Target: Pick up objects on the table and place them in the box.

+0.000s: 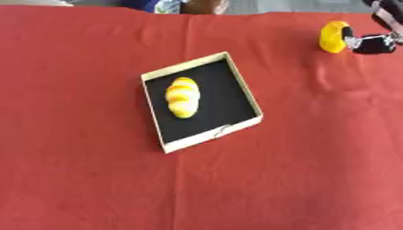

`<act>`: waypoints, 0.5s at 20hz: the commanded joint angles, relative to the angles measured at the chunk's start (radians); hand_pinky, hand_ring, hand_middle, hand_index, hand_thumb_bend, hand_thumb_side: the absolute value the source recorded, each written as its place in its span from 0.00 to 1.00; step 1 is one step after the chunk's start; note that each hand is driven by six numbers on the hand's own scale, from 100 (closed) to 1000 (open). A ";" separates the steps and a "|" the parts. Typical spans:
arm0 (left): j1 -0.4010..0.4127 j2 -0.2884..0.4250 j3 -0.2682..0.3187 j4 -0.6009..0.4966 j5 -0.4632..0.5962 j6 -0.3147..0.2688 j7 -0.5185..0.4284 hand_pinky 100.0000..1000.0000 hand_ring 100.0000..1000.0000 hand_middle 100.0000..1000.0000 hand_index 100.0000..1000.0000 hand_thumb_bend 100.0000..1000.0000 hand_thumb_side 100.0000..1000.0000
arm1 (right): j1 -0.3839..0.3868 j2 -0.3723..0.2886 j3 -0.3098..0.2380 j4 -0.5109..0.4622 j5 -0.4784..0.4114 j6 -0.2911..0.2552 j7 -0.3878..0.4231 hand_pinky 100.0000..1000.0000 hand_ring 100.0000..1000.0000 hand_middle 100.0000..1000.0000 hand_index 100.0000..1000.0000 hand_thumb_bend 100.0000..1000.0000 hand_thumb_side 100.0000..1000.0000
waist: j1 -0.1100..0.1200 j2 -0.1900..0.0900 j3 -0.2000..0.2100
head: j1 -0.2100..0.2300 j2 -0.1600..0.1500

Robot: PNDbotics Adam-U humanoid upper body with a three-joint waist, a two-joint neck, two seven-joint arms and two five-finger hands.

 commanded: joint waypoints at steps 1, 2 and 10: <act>-0.007 0.018 0.009 -0.016 0.000 0.000 -0.002 0.82 0.82 0.64 0.79 0.00 0.67 | -0.031 -0.023 -0.003 0.022 0.042 0.003 0.001 0.90 1.00 0.88 0.95 0.01 0.09 | 0.000 -0.016 0.001 | -0.002 -0.012; -0.007 0.018 0.009 -0.016 0.000 0.000 -0.002 0.82 0.82 0.64 0.79 0.00 0.67 | -0.035 -0.022 -0.002 0.033 0.056 0.000 0.005 0.90 1.00 0.88 0.95 0.02 0.10 | 0.000 -0.015 0.002 | -0.002 -0.012; -0.011 0.016 0.008 -0.016 0.002 -0.002 -0.004 0.82 0.82 0.64 0.79 0.00 0.67 | -0.060 -0.013 -0.009 0.123 0.147 0.022 0.008 0.90 1.00 0.88 0.95 0.06 0.15 | 0.001 -0.006 0.005 | -0.006 -0.018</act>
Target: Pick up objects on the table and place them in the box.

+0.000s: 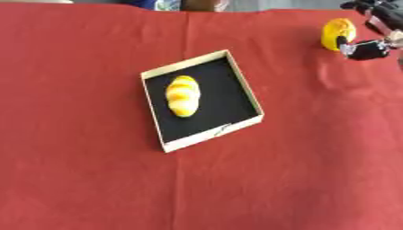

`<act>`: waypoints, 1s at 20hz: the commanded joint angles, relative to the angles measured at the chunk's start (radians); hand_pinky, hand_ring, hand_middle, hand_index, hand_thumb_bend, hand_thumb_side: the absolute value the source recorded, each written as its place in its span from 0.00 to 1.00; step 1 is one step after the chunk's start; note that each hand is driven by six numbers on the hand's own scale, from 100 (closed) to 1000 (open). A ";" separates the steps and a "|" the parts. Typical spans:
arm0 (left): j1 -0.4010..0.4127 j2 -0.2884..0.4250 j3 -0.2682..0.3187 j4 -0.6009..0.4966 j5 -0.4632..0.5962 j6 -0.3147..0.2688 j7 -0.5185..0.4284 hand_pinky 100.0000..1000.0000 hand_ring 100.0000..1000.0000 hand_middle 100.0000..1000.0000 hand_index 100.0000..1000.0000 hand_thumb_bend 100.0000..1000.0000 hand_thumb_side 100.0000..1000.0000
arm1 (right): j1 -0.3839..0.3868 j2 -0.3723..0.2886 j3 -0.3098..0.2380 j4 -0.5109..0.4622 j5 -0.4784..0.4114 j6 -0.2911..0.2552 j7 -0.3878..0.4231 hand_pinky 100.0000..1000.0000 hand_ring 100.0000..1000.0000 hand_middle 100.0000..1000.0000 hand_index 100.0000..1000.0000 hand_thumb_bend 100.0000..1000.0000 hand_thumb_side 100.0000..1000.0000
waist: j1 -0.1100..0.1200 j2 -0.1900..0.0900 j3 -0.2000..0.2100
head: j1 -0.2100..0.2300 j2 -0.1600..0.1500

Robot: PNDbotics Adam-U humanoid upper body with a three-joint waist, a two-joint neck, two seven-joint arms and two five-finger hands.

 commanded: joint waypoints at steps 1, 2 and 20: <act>-0.010 0.016 0.008 -0.016 0.002 -0.002 -0.003 0.82 0.82 0.64 0.79 0.00 0.67 | -0.026 -0.022 -0.011 0.022 0.036 0.016 -0.009 0.90 1.00 0.88 0.95 0.06 0.15 | 0.002 -0.018 0.001 | -0.005 -0.016; -0.010 0.016 0.008 -0.016 0.002 -0.002 -0.004 0.82 0.82 0.64 0.79 0.00 0.67 | -0.027 -0.021 -0.013 0.030 0.042 0.020 -0.012 0.90 1.00 0.88 0.95 0.06 0.16 | 0.002 -0.017 0.001 | -0.007 -0.017; -0.016 0.009 0.007 -0.016 0.006 0.000 -0.011 0.82 0.82 0.64 0.79 0.00 0.68 | -0.053 0.012 -0.014 0.073 0.119 0.136 -0.143 0.82 0.90 0.67 0.80 0.02 0.00 | 0.004 0.004 0.011 | -0.023 -0.038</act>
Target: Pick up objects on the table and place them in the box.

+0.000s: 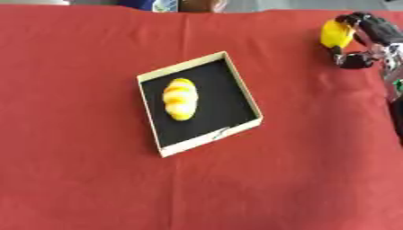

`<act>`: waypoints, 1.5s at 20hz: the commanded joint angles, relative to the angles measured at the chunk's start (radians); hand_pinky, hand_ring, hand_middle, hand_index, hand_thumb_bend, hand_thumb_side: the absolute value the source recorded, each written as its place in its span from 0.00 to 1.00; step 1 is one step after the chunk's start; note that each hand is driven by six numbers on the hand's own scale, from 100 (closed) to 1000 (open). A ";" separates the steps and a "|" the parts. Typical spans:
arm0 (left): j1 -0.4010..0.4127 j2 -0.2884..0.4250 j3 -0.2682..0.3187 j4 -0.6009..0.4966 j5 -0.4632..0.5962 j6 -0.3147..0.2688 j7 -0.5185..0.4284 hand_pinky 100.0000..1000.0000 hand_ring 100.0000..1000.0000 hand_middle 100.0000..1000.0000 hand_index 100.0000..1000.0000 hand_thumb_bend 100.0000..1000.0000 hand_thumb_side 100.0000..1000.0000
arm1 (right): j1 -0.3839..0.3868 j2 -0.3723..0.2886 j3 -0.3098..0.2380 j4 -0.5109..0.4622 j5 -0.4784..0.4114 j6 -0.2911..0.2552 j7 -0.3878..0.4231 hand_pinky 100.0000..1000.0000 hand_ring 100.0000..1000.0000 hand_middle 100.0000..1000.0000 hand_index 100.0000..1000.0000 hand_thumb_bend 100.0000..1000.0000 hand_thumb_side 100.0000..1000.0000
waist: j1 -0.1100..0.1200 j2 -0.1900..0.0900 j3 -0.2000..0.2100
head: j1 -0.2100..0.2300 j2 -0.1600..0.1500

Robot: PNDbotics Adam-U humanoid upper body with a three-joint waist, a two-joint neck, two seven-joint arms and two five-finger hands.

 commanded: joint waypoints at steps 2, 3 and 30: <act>-0.009 0.016 0.007 -0.016 0.002 0.001 -0.005 0.82 0.82 0.64 0.79 0.00 0.68 | -0.020 -0.013 0.004 -0.001 0.027 0.014 -0.039 0.80 0.86 0.60 0.75 0.07 0.00 | 0.001 -0.017 0.003 | -0.002 -0.015; -0.009 0.016 0.007 -0.016 0.002 0.001 -0.005 0.82 0.82 0.64 0.79 0.00 0.68 | -0.020 -0.012 0.004 -0.002 0.030 0.017 -0.052 0.79 0.83 0.57 0.72 0.10 0.00 | 0.000 -0.016 0.004 | -0.002 -0.015; -0.011 0.023 0.004 -0.016 0.007 0.004 -0.012 0.82 0.82 0.64 0.79 0.00 0.67 | 0.115 -0.144 0.290 -0.651 -0.607 -0.308 0.141 0.76 0.74 0.49 0.61 0.00 0.00 | -0.018 -0.047 0.001 | 0.005 0.003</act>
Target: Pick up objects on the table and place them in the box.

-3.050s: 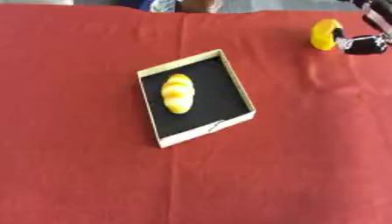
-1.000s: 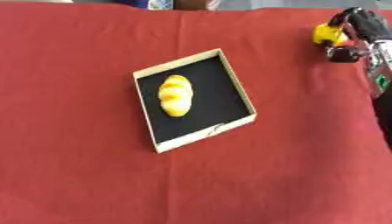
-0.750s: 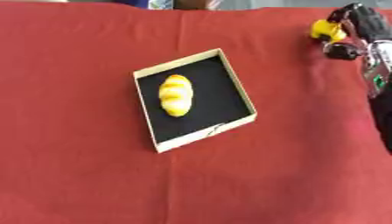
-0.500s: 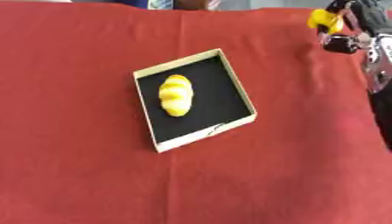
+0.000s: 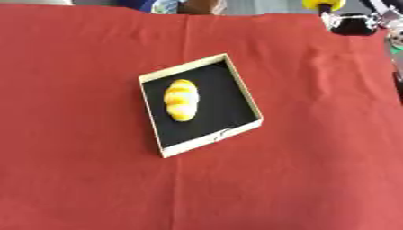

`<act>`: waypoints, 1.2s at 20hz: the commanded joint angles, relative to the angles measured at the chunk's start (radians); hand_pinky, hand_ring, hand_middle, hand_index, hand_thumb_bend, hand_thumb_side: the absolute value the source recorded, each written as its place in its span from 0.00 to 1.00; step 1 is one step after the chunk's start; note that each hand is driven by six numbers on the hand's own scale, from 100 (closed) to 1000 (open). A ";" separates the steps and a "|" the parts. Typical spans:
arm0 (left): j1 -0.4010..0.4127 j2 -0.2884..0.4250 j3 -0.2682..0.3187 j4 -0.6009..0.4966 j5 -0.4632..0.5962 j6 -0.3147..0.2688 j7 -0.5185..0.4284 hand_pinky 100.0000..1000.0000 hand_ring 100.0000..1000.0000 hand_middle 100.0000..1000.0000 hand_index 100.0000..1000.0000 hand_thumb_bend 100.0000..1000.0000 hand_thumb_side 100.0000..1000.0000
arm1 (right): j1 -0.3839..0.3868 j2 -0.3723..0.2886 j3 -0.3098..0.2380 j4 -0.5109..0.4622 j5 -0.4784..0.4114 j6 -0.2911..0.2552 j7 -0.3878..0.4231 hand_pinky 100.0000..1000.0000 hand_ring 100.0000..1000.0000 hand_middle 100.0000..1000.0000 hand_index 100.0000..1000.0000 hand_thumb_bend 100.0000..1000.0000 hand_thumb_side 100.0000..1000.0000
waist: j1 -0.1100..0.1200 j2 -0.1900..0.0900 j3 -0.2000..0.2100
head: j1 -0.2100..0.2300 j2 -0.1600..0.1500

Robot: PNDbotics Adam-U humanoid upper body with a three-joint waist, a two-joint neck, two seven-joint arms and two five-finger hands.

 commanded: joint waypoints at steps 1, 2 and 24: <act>-0.012 0.024 0.003 -0.016 0.001 -0.003 -0.005 0.82 0.82 0.64 0.79 0.00 0.67 | -0.001 -0.056 0.078 -0.150 -0.099 -0.033 0.089 0.76 0.74 0.49 0.61 0.00 0.00 | 0.001 -0.031 0.003 | -0.003 0.002; -0.014 0.024 0.002 -0.016 0.002 -0.004 -0.006 0.82 0.82 0.64 0.79 0.00 0.67 | 0.002 -0.056 0.100 -0.181 -0.122 -0.037 0.116 0.76 0.74 0.49 0.61 0.00 0.00 | 0.000 -0.032 0.004 | -0.004 0.002; -0.022 0.014 -0.003 -0.016 0.010 -0.007 -0.014 0.82 0.82 0.64 0.79 0.00 0.67 | 0.008 0.109 0.281 -0.183 -0.178 -0.049 0.413 0.79 0.82 0.53 0.64 0.00 0.00 | -0.001 -0.028 0.027 | -0.015 0.004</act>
